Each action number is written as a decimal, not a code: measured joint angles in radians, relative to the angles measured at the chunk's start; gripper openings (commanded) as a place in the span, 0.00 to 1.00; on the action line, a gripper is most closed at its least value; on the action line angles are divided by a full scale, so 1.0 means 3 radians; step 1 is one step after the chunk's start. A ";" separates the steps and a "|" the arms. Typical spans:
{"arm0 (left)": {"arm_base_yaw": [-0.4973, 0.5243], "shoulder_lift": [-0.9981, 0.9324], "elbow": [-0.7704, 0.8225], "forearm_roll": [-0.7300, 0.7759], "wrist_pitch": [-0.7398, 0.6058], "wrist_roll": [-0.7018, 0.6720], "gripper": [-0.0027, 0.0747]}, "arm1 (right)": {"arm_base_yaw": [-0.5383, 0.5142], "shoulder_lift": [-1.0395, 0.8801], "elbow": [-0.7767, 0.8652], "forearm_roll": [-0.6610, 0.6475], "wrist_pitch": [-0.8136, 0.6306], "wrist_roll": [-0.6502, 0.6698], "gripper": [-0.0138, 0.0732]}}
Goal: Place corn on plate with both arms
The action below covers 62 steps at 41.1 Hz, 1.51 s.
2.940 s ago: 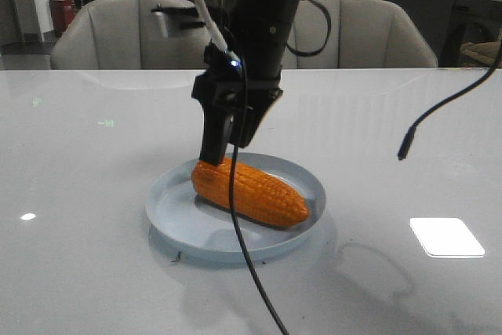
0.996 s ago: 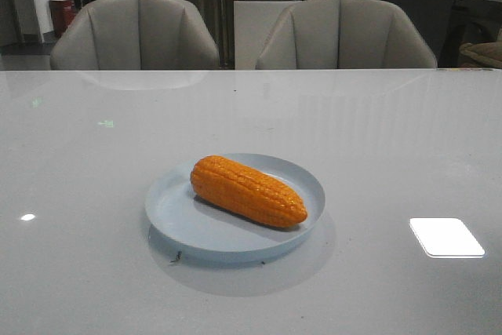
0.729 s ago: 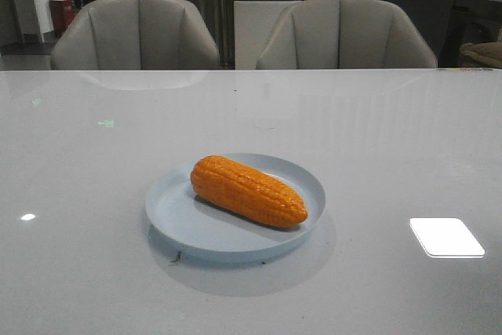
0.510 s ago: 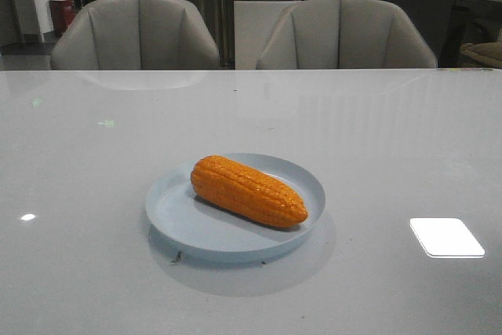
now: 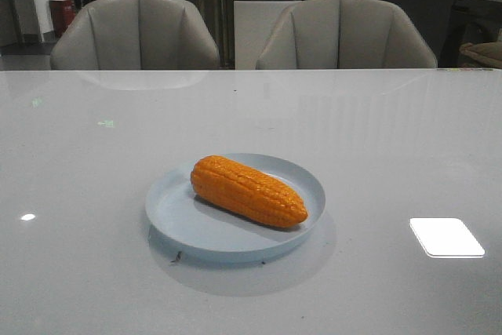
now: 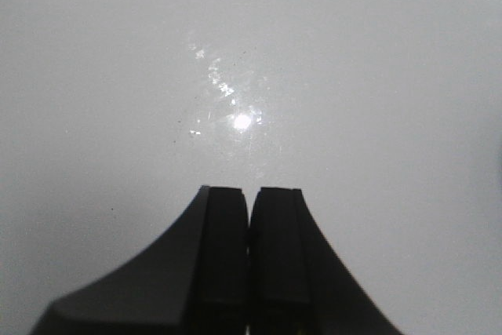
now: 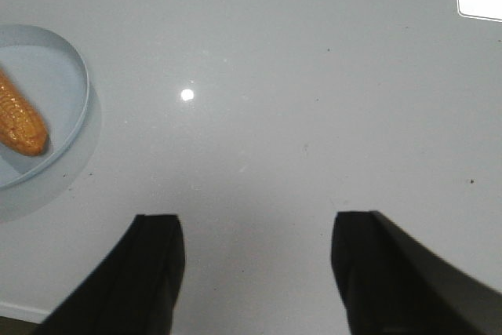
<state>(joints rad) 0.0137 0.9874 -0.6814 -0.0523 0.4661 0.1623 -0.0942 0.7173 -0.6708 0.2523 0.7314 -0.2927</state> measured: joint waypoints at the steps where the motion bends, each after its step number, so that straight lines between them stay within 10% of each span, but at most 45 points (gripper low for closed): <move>1: 0.0000 0.0000 0.0000 0.0000 0.0000 0.0000 0.16 | 0.0000 0.0000 0.0000 0.0000 0.0000 0.0000 0.75; 22: 0.0000 -0.0232 0.0065 0.0000 -0.0115 0.0000 0.16 | 0.0000 -0.0005 0.0000 0.0004 0.0005 0.0000 0.75; 44: 0.0000 -0.1996 0.2204 0.0100 -0.2429 0.0000 0.16 | 0.0000 -0.0005 0.0000 0.0004 0.0005 0.0000 0.75; 62: 0.0000 -0.3299 0.2292 0.0113 -0.1363 0.0000 0.16 | 0.0000 -0.0005 0.0000 0.0004 0.0013 0.0000 0.75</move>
<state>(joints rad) 0.0137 -0.0024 0.0062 -0.0185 0.0573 0.1623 -0.0942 0.7158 -0.6708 0.2535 0.7351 -0.2927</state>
